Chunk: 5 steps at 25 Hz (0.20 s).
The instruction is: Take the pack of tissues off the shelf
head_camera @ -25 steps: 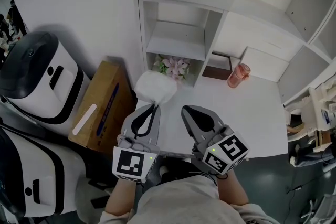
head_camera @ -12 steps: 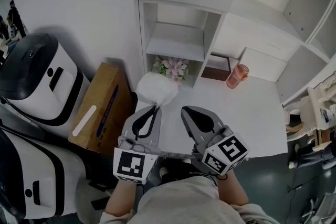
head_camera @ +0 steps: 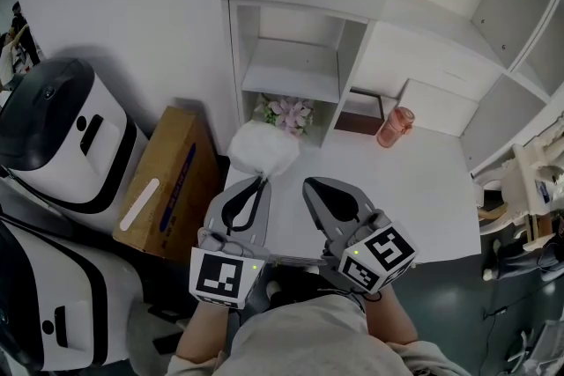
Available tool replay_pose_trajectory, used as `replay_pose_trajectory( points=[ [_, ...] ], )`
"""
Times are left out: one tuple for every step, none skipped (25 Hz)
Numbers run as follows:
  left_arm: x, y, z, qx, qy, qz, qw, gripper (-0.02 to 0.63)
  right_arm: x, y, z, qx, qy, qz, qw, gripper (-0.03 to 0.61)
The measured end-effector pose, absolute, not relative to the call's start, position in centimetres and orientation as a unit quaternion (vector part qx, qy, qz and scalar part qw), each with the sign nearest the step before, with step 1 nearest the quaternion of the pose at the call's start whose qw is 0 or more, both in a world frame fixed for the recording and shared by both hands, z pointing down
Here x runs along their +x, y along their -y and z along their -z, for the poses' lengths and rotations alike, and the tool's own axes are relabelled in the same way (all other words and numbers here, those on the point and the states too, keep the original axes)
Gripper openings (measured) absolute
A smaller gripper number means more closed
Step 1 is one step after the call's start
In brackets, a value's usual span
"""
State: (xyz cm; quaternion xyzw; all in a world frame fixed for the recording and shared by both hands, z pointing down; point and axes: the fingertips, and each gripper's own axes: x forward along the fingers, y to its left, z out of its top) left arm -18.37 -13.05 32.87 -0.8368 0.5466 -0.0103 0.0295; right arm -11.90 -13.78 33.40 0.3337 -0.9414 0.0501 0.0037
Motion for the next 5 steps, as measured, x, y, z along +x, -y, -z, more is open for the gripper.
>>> replay_pose_trajectory(
  points=[
    [-18.37, 13.06, -32.9, -0.837, -0.546, 0.01, 0.029, 0.008, -11.89, 13.79, -33.41, 0.334, 0.941, -0.05, 0.005, 0.0],
    [-18.36, 13.08, -32.93, -0.837, -0.546, 0.01, 0.029, 0.008, -11.89, 13.81, -33.43, 0.334, 0.941, -0.05, 0.005, 0.0],
    [-18.35, 13.11, -32.96, -0.837, -0.546, 0.01, 0.029, 0.008, -11.89, 13.82, -33.46, 0.334, 0.941, -0.05, 0.005, 0.0],
    [-18.33, 13.13, -33.0, -0.837, -0.546, 0.01, 0.03, 0.008, -11.89, 13.84, -33.51, 0.334, 0.941, -0.05, 0.005, 0.0],
    [-18.31, 13.16, -33.03, -0.837, -0.546, 0.009, 0.03, 0.008, -11.89, 13.87, -33.56, 0.334, 0.941, -0.05, 0.005, 0.0]
  ],
)
